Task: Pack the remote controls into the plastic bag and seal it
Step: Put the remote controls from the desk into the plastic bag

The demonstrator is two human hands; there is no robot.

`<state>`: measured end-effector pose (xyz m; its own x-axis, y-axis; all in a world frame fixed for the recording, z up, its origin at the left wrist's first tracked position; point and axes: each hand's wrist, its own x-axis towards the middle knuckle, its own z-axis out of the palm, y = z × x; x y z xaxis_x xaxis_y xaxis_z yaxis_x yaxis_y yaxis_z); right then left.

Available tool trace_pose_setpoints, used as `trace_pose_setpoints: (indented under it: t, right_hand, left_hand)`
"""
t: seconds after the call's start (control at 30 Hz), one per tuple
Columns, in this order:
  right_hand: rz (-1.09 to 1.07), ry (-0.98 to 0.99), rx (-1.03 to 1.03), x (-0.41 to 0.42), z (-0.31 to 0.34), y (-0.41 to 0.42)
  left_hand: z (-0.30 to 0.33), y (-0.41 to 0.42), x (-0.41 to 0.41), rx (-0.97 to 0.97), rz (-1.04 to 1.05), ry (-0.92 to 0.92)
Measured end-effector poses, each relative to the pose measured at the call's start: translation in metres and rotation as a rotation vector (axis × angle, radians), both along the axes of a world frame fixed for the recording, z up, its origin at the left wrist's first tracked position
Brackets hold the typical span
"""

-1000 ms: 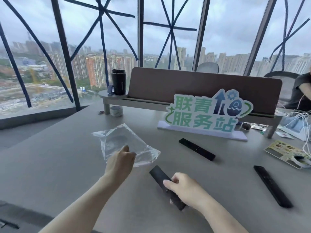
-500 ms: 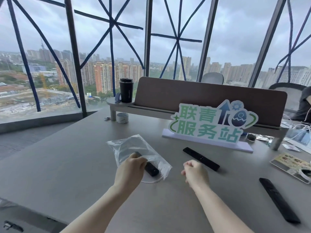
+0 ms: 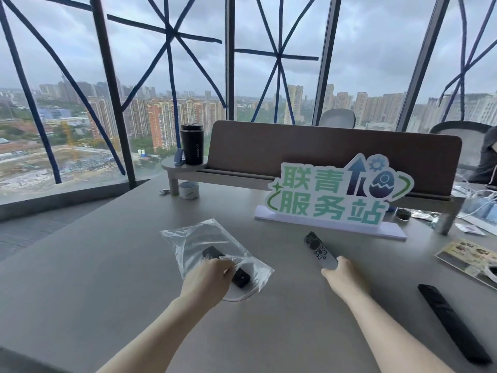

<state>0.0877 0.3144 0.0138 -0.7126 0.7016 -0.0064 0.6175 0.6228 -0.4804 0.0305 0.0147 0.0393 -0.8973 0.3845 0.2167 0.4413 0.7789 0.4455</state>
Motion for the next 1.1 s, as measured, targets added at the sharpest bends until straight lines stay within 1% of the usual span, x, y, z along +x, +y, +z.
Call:
trace_pose_setpoints:
  t: [0.07,0.1,0.13,0.17,0.2,0.27,0.3,0.37,0.47,0.5,0.53,0.6,0.67,0.7,0.77,0.83,0.9,1.0,1.07,1.1]
  right_hand:
    - [0.004,0.201,-0.484,0.014,0.014,-0.004]
    - [0.012,0.264,-0.71,0.025,0.022,-0.005]
    - [0.062,0.288,-0.9,0.041,0.031,-0.007]
    - [0.148,0.271,-1.04,0.058,0.041,-0.011]
    - [0.239,0.211,-1.111,0.072,0.05,-0.018]
    - [0.384,0.048,-1.087,0.087,0.058,-0.037]
    - [0.423,0.006,-1.06,0.085,0.057,-0.05]
    - [0.43,-0.003,-1.032,0.07,0.051,-0.08]
    - [0.448,0.079,-1.084,0.044,0.038,-0.12]
    - [0.451,0.096,-1.058,0.039,0.035,-0.126]
    - [0.431,0.106,-0.961,0.037,0.032,-0.127]
    - [0.308,0.174,-0.656,0.043,0.026,-0.109]
    - [0.153,0.268,-0.433,0.058,0.025,-0.071]
    - [0.086,0.284,-0.327,0.069,0.025,-0.049]
    - [-0.05,0.232,-0.079,0.092,0.024,-0.004]
    - [-0.18,0.115,0.13,0.114,0.02,0.034]
    - [-0.264,-0.046,0.243,0.132,0.014,0.059]
    - [-0.321,-0.218,0.242,0.15,0.007,0.074]
    - [-0.293,-0.266,0.33,0.157,0.004,0.075]
    - [-0.263,-0.247,0.371,0.16,0.003,0.074]
  left_hand:
    - [0.003,0.004,-0.002,0.064,0.012,-0.01]
    - [0.005,0.007,-0.002,0.089,0.015,-0.005]
    - [0.006,0.011,-0.002,0.102,0.013,-0.003]
    - [0.007,0.015,-0.001,0.11,0.006,-0.001]
    - [0.009,0.019,0.001,0.125,0.004,-0.004]
    - [0.014,0.027,0.006,0.162,0.002,0.001]
    - [0.017,0.03,0.008,0.17,0.005,0.011]
    - [0.023,0.035,0.015,0.171,0.017,0.025]
    - [0.026,0.036,0.022,0.173,0.022,0.036]
    - [0.027,0.034,0.023,0.172,0.031,0.046]
    - [0.026,0.033,0.023,0.174,0.039,0.046]
    - [0.022,0.03,0.02,0.194,0.038,0.029]
    - [0.018,0.032,0.021,0.183,0.017,0.018]
    - [0.016,0.035,0.021,0.163,0.007,0.026]
    - [0.014,0.043,0.024,0.118,-0.001,0.042]
    - [0.013,0.051,0.027,0.096,0.006,0.036]
    - [0.011,0.057,0.029,0.083,0.005,0.043]
    - [0.01,0.062,0.034,0.095,0.027,0.052]
    - [0.01,0.062,0.038,0.095,0.047,0.064]
    - [0.01,0.062,0.04,0.091,0.05,0.071]
